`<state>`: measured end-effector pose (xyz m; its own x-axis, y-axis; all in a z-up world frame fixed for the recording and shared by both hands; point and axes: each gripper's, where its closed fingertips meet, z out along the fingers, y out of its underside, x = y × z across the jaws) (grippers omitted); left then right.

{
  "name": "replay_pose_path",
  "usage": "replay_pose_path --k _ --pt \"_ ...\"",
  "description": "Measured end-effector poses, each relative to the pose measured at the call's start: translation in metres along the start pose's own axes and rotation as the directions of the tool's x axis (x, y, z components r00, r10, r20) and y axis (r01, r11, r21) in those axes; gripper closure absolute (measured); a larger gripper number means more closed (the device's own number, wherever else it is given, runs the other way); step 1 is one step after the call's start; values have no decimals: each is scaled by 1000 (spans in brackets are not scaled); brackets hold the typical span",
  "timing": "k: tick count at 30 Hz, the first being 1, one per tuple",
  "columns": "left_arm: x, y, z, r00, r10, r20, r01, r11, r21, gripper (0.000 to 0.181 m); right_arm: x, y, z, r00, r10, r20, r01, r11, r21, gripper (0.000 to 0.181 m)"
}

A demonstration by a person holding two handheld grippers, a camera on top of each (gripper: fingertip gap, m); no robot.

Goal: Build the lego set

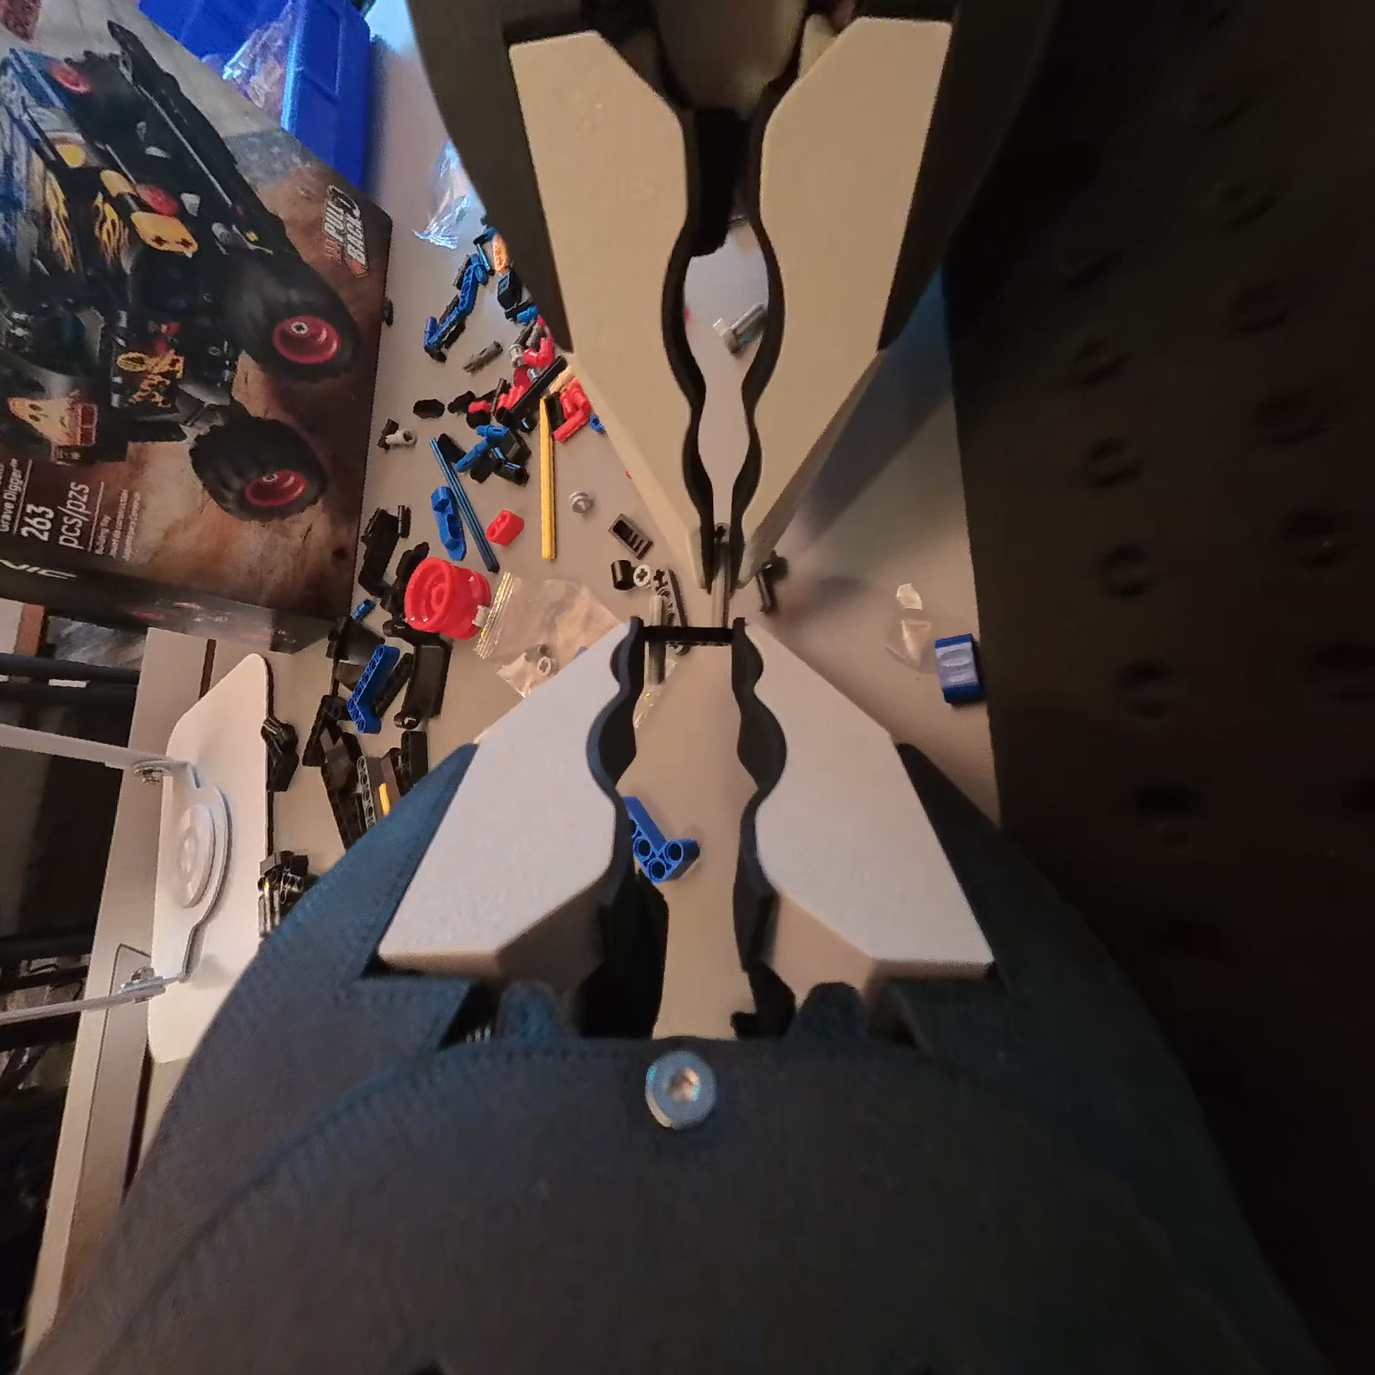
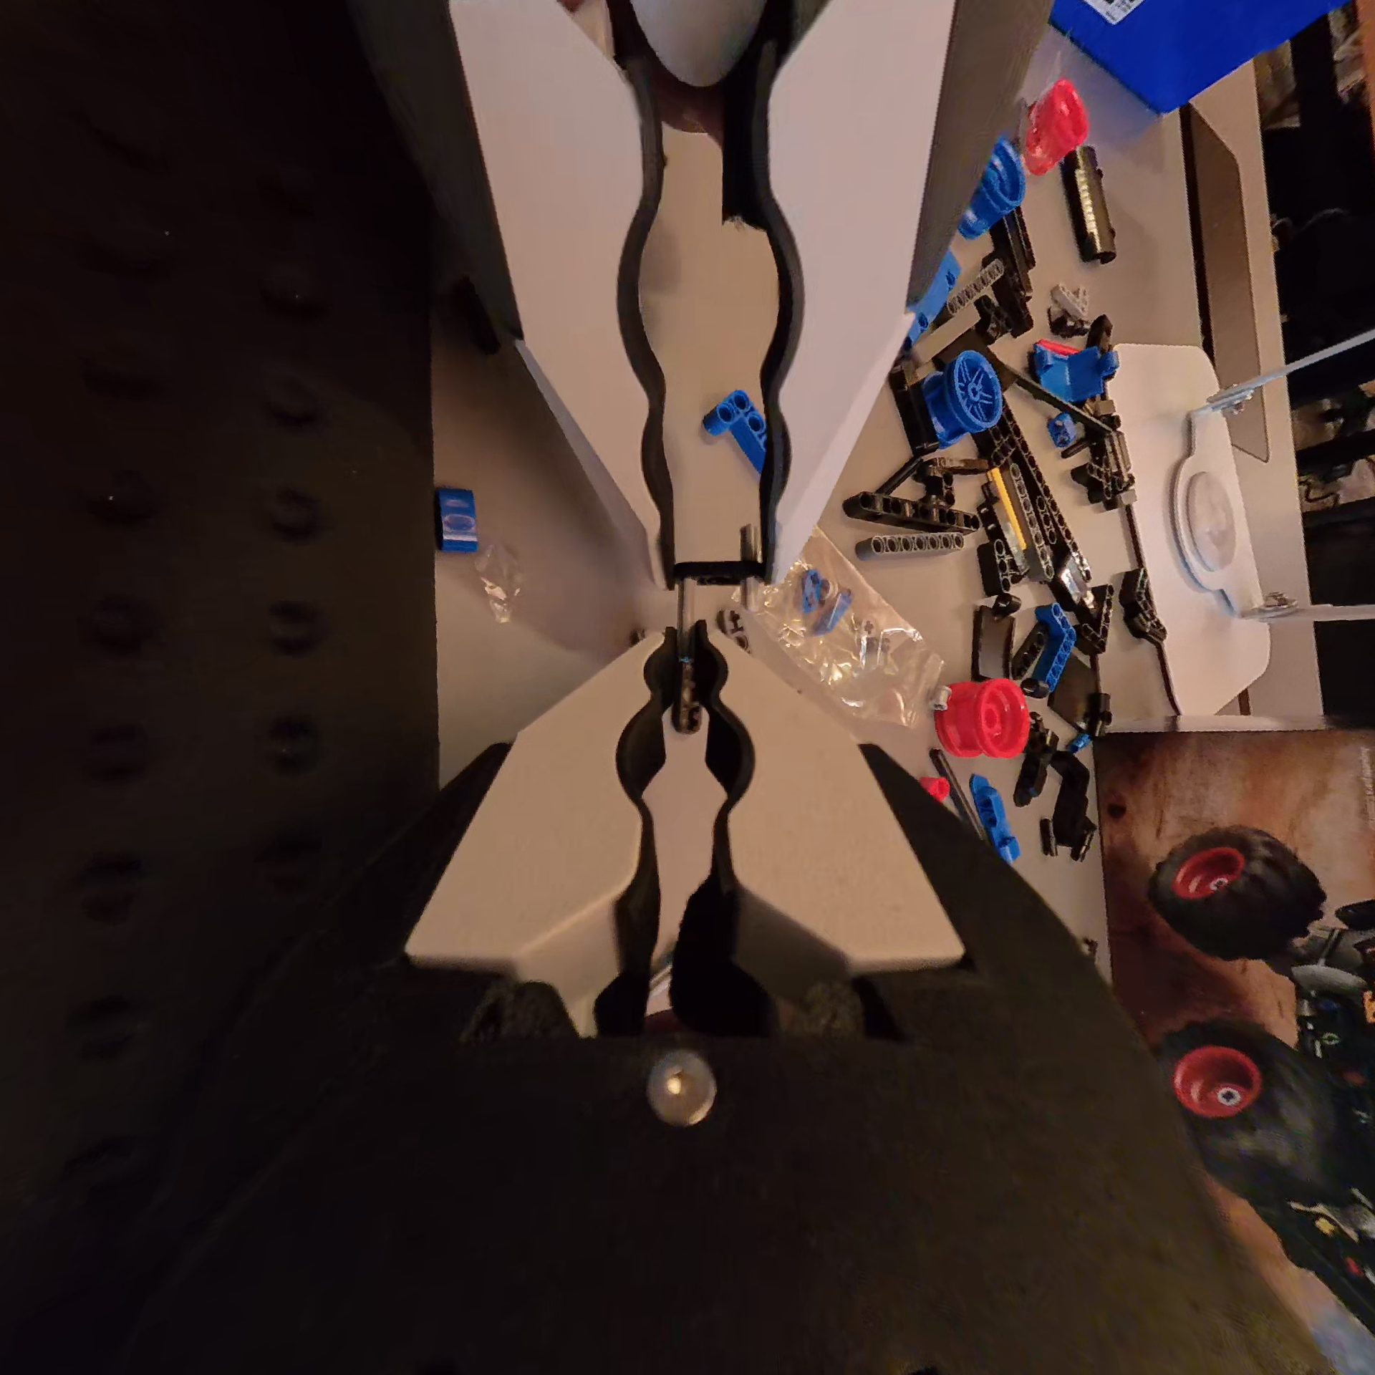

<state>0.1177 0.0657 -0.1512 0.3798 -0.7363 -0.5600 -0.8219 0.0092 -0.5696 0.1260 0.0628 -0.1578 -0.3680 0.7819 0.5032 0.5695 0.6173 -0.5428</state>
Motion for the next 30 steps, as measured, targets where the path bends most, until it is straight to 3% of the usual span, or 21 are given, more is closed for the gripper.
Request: replay_pose_path --k 16,21,24,26,30 --pt "-1 -10 -3 999 -52 7 51 995 80 161 2 -9 -1 1000 3 -17 -2 999 47 180" --pt "-2 -6 0 999 -7 38 5 999 36 160 3 -6 4 1000 -12 -27 12 1000 14 179" --pt "-9 -6 -3 998 -53 41 51 997 58 160 10 -10 2 998 38 -48 -35 998 58 178" --pt "-15 -6 -5 996 -31 80 27 998 51 160 17 -12 -6 994 102 -46 -97 990 101 163" --pt "-22 -7 -11 993 -88 83 81 993 88 160 26 -12 -15 982 188 -27 -181 970 163 176"
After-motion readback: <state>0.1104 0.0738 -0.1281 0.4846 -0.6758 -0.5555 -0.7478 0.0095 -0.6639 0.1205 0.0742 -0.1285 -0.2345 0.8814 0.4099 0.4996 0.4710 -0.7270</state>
